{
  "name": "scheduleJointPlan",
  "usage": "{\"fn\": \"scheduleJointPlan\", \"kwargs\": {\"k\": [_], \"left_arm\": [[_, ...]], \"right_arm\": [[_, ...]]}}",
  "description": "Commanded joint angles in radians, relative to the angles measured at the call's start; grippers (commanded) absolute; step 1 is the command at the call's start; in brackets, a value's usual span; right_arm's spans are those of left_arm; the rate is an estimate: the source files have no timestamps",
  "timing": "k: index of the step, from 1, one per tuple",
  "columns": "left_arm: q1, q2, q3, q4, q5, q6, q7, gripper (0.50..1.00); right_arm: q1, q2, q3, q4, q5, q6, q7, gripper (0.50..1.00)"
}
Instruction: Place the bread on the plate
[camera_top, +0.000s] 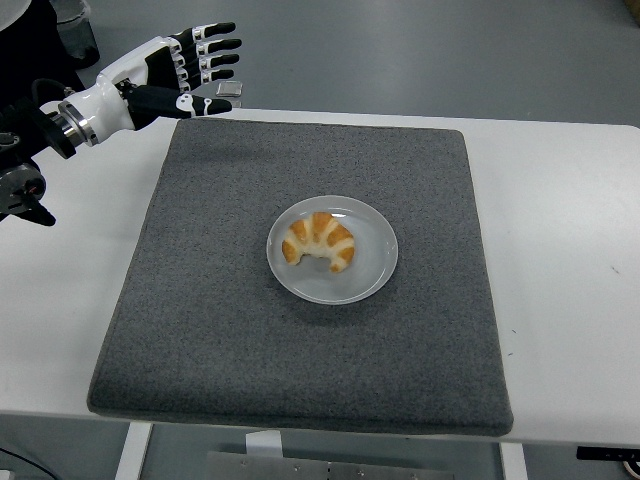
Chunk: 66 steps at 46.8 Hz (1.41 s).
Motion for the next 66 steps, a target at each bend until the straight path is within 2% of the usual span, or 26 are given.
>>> {"fn": "scheduleJointPlan", "kwargs": {"k": [1,10,36,46,66], "left_arm": [[0.000,0.015,0.000,0.021,-0.042,-0.038,-0.001,0.994],[0.022,0.030,0.000,0.040,-0.193,-0.095,0.002,0.996],[0.100,0.053,0.003,0.058,-0.482,-0.097,0.019,0.996],[0.097,0.072,0.002,0.061,-0.579,-0.090,0.083,0.996],[0.080,0.067,0.000,0.069,-0.586,-0.077,0.169,0.996]], "right_arm": [[0.000,0.000,0.000,0.000,0.000,0.000,0.000,0.930],[0.000,0.000,0.000,0.000,0.000,0.000,0.000,0.932],[-0.002,0.000,0.000,0.000,0.000,0.001,0.000,0.930],[0.000,0.000,0.000,0.000,0.000,0.001,0.000,0.932],[-0.005,0.000,-0.002,0.015,0.002,0.009,0.000,0.930]]}}
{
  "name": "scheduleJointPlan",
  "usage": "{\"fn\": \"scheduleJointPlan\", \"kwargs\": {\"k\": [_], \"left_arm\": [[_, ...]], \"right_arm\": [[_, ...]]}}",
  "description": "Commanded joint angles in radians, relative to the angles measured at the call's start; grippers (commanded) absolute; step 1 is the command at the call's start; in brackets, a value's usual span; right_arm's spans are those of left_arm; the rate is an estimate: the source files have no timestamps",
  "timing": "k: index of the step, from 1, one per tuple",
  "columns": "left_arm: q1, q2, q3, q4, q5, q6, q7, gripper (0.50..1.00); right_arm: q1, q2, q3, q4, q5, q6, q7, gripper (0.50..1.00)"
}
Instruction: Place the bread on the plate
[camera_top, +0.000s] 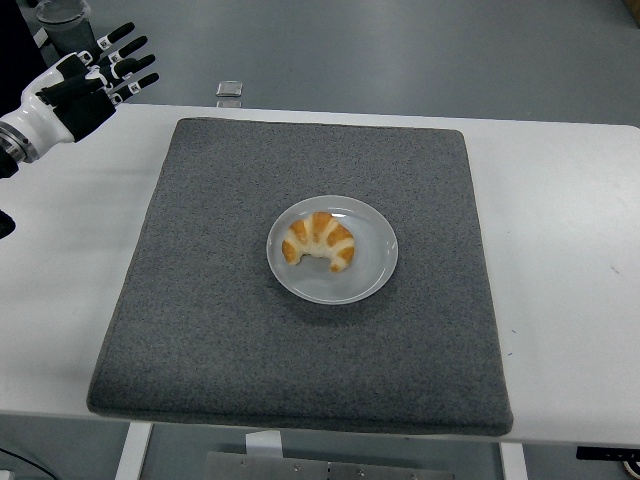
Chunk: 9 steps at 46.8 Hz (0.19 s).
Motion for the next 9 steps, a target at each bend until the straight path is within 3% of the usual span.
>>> {"fn": "scheduleJointPlan", "kwargs": {"k": [1,9], "left_arm": [[-0.002,-0.002,0.000,-0.001,0.000,0.000,0.011,0.996],[-0.015,-0.001,0.000,-0.001,0.000,0.001,0.036,0.996]], "right_arm": [[0.000,0.000,0.000,-0.001,0.000,-0.002,0.000,0.932],[-0.002,0.000,0.002,-0.002,0.001,-0.005,0.000,0.932]]}}
